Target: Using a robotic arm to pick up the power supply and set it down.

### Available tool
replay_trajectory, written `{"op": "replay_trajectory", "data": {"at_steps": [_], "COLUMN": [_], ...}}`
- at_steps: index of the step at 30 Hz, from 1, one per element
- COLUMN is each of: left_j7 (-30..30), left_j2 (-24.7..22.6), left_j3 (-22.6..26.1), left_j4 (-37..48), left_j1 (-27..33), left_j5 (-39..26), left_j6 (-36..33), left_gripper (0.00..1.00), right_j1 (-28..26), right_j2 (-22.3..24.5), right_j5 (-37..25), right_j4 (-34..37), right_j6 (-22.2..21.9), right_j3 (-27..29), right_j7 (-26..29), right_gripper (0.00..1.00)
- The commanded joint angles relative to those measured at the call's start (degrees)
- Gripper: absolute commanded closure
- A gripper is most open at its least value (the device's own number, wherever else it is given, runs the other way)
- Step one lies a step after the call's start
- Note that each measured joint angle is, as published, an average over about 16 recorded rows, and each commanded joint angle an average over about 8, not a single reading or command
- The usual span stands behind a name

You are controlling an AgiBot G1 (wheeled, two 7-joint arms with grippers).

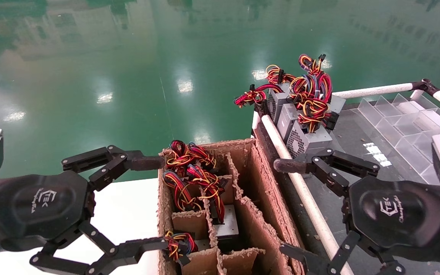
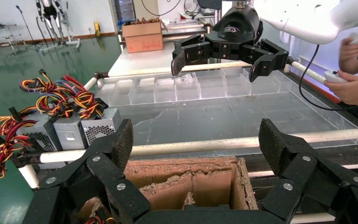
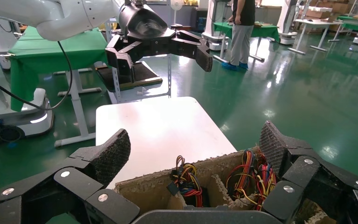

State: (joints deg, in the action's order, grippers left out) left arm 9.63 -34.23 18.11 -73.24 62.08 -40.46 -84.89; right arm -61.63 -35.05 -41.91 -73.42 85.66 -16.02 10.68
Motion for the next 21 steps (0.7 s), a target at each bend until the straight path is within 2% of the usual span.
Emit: {"op": "replay_trajectory", "data": {"at_steps": [1,21], "left_j7": [0.00,0.00], "left_j2": [0.00,0.00], "left_j3": [0.00,0.00], "left_j4": [0.00,0.00], "left_j1": [0.00,0.00], "left_j5": [0.00,0.00], "left_j6": [0.00,0.00], "left_gripper": [1.00,1.00], "right_j1": [0.00,0.00], "right_j2": [0.00,0.00], "right_j5": [0.00,0.00], "right_j4": [0.00,0.00], "right_j6": [0.00,0.00], "right_j3": [0.00,0.00], "right_j7": [0.00,0.00], "right_gripper": [0.00,0.00]}}
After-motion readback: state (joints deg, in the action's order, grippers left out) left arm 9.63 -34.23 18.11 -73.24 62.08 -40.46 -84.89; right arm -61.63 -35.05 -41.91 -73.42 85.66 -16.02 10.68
